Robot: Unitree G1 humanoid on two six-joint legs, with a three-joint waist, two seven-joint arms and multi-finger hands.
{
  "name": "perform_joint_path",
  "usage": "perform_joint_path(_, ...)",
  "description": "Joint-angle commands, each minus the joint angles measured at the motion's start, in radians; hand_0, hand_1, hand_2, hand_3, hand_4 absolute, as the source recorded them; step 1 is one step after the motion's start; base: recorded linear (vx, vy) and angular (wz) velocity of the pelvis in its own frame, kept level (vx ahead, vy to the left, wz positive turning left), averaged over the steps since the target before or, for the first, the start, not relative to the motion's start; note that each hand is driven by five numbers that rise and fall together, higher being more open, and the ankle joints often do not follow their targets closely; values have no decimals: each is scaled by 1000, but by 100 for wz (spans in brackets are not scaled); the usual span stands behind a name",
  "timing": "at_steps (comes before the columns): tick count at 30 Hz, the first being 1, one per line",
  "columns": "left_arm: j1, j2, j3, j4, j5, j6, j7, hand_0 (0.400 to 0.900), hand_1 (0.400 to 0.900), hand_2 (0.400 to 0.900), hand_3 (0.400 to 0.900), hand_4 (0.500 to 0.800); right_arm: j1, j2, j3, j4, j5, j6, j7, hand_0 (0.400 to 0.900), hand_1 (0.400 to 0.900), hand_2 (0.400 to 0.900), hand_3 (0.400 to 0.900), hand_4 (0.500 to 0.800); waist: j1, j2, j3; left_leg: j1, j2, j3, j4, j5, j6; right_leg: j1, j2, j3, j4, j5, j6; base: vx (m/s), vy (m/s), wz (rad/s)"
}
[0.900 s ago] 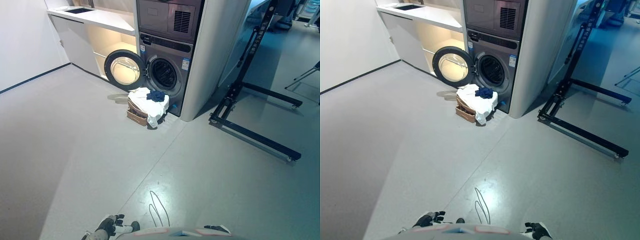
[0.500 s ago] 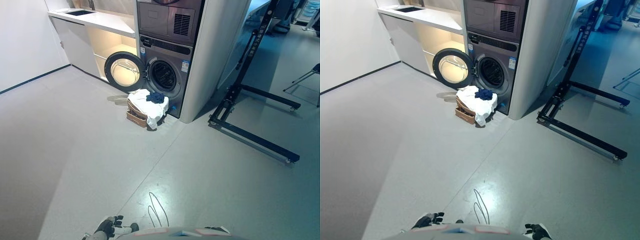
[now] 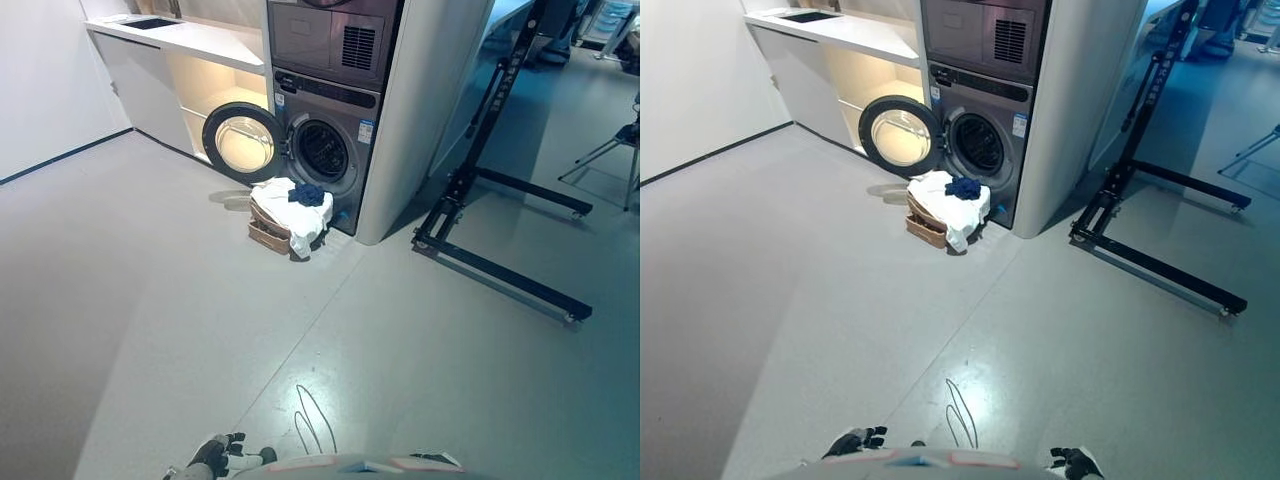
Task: Put the clothes in the basket into the washing machine.
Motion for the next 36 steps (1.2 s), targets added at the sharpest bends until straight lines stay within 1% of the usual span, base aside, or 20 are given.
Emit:
perform_joint_path(1,-57,-2,22,71,-3,-12,2,900,900,900,900,800,-39,-50,-19,23,-12,8,-11,900,900,900,900,800,27,28,21,30,-68,-3,40,-132,47,-138,-59,49,151,105,87,30,106,-16)
perform_joint_path(4,-62,-1,25,71,-6,-13,2,900,900,900,900,800,-43,-53,-34,27,-9,9,-13,900,900,900,900,800,29,29,32,23,-90,-7,72,-157,70,-169,-84,59,253,117,93,54,139,-2)
perform_joint_path(8,-68,9,8,61,-3,-18,3,900,900,900,900,800,-43,-65,-53,30,2,4,-19,900,900,900,900,800,7,37,85,58,-113,-22,76,-163,97,-289,-115,87,527,331,95,60,172,21)
perform_joint_path(9,-74,13,0,60,-4,-18,3,900,900,900,900,800,-43,-66,-50,27,2,2,-20,900,900,900,900,800,0,43,103,66,-111,-33,78,-161,99,-322,-114,96,576,348,89,94,149,42)
perform_joint_path(11,-87,13,-13,67,4,-11,-2,900,900,900,900,800,-47,-70,-52,24,8,-1,-22,900,900,900,900,800,-19,60,123,84,-99,-59,81,-173,97,-382,-95,92,631,297,75,155,97,44)
perform_joint_path(13,-95,16,-18,74,5,-12,-3,900,900,900,900,800,-42,-70,-55,25,11,-3,-18,900,900,900,900,800,-42,65,119,111,-96,-81,70,-192,88,-442,-75,91,558,253,59,269,16,50)
perform_joint_path(15,-103,17,-19,71,7,-15,1,900,900,900,900,800,-41,-69,-56,22,19,-5,-18,900,900,900,900,800,-58,58,126,142,-98,-105,65,-218,79,-445,-78,78,454,241,58,304,-64,44)
perform_joint_path(17,-112,16,-29,66,6,-22,6,900,900,900,900,800,-41,-67,-58,12,25,-7,-18,900,900,900,900,800,-80,47,130,184,-101,-130,61,-256,67,-486,-71,81,281,274,70,374,-115,45)
perform_joint_path(18,-119,15,-32,63,3,-25,8,900,900,900,900,800,-42,-67,-61,8,24,-7,-18,900,900,900,900,800,-98,34,127,216,-107,-145,51,-274,62,-520,-69,90,186,313,83,430,-123,45)
perform_joint_path(20,-121,14,-34,62,0,-28,11,900,900,900,900,800,-42,-67,-64,-3,24,-5,-18,900,900,900,900,800,-116,38,130,272,-88,-163,30,-300,52,-530,-49,77,84,358,96,428,-122,34)
perform_joint_path(22,-120,11,-31,66,-3,-29,12,900,900,900,900,800,-39,-65,-69,-5,20,-2,-19,900,900,900,900,800,-130,35,124,313,-78,-183,22,-323,44,-548,-36,53,58,377,97,405,-141,36)
perform_joint_path(23,-117,8,-32,65,0,-28,10,900,900,900,900,800,-33,-66,-68,-2,20,-3,-18,900,900,900,900,800,-133,32,112,326,-74,-194,24,-334,37,-530,-26,48,54,371,87,402,-193,44)
perform_joint_path(25,-113,1,-30,68,2,-28,11,900,900,900,900,800,-26,-71,-70,1,27,-8,-16,900,900,900,900,800,-135,34,75,330,-52,-213,52,-339,29,-514,11,73,79,355,58,467,-254,36)
perform_joint_path(27,-112,-5,-27,66,-4,-27,13,900,900,900,900,800,-28,-76,-70,7,30,-11,-12,900,900,900,900,800,-134,51,53,334,-16,-227,92,-298,7,-517,40,53,124,323,39,459,-255,25)
perform_joint_path(28,-109,-12,-26,64,-7,-27,12,900,900,900,900,800,-31,-76,-69,11,31,-12,-14,900,900,900,900,800,-129,61,47,322,-4,-231,136,-260,-8,-502,51,37,137,302,26,273,-151,13)
perform_joint_path(29,-109,-12,-26,64,-7,-27,12,900,900,900,900,800,-31,-76,-69,11,31,-12,-14,900,900,900,900,800,-130,61,47,322,-4,-231,136,-260,-8,-502,51,37,137,301,26,414,-201,16)
perform_joint_path(30,-105,-19,-24,53,-10,-25,7,900,900,900,900,800,-40,-81,-62,3,38,-17,-13,900,900,900,900,800,-119,73,45,284,6,-230,281,-144,-38,-464,81,31,186,250,6,434,-218,12)
perform_joint_path(32,-107,-23,-31,32,-11,-25,8,900,900,900,900,800,-52,-83,-51,-15,49,-19,-11,900,900,900,900,800,-103,55,56,184,-20,-209,524,-12,-63,-388,88,53,172,225,-21,486,-297,-3)
perform_joint_path(34,-113,-17,-30,15,-21,-29,12,900,900,900,900,800,-69,-91,-51,-33,69,-23,-16,900,900,900,900,800,-66,8,84,57,-98,-196,732,4,-71,-330,58,89,159,213,-26,335,-275,-32)
perform_joint_path(36,-115,-17,-29,7,-27,-31,19,900,900,900,900,800,-86,-90,-30,-39,74,-21,-18,900,900,900,900,800,-28,-17,106,-68,-86,-132,823,-36,-38,-278,58,113,161,179,-41,344,-257,-48)
